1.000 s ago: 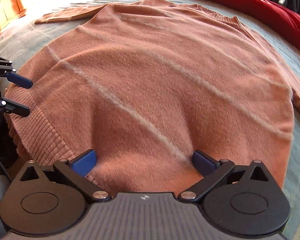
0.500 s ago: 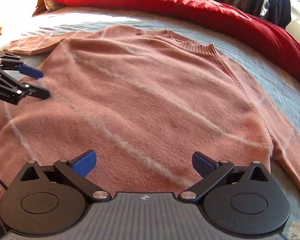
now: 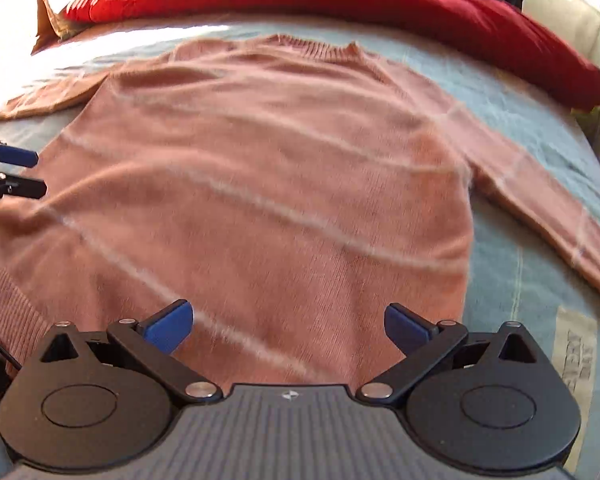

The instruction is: Fold clothes

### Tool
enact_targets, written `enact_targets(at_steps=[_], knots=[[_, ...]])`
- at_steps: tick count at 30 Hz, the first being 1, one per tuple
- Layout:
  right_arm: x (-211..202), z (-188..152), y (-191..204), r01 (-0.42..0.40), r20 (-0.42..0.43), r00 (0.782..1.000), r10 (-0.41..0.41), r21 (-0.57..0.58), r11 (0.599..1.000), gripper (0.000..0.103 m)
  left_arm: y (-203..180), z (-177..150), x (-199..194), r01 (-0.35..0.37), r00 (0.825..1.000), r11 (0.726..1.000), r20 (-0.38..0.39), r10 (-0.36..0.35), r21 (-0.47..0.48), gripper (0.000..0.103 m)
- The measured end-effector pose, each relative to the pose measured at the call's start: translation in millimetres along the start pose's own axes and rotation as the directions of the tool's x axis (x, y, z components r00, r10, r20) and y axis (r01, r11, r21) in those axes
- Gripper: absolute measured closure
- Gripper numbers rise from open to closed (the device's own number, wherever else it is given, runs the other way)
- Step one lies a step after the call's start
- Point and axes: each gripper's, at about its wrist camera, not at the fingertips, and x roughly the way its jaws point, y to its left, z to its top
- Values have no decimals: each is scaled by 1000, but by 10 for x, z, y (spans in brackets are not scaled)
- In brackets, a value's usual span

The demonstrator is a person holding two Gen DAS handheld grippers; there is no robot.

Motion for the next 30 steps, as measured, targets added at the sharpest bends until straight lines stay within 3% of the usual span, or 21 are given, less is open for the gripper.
enact_targets(at_steps=[4,8,16,20,22,25,27,30], knots=[[349,519,-358,35,134,990,-36,12,999,0,-167,324,406,21,999,997,33,-23,69,35],[786,728,-738,32,72,997,-40,105,994,0,-235,378,673,16,1000,996,-27,-13,85,35],[402,-45,-538,12,11,1000,-14,179,984,0,-148,-257,184,-51,993,999,-106,50,-4,34],[232,-224,-267,42,-48,998,-36,143,989,0,-253,-445,-80,-73,982,997,-172,78,37,34],[177,-243,-196,58,-67,997,-49,137,989,0,-297,-450,-168,-71,984,995,-159,82,70,34],[41,-183,-55,74,-48,996,-70,88,993,0,-361,-449,-295,-68,987,990,-135,84,120,34],[-66,-175,113,37,13,999,-37,10,999,0,-408,-514,-230,-35,985,989,-164,58,142,34],[-14,-252,406,-49,-47,998,43,-136,989,0,-404,-671,-158,-18,979,993,-199,41,117,31]])
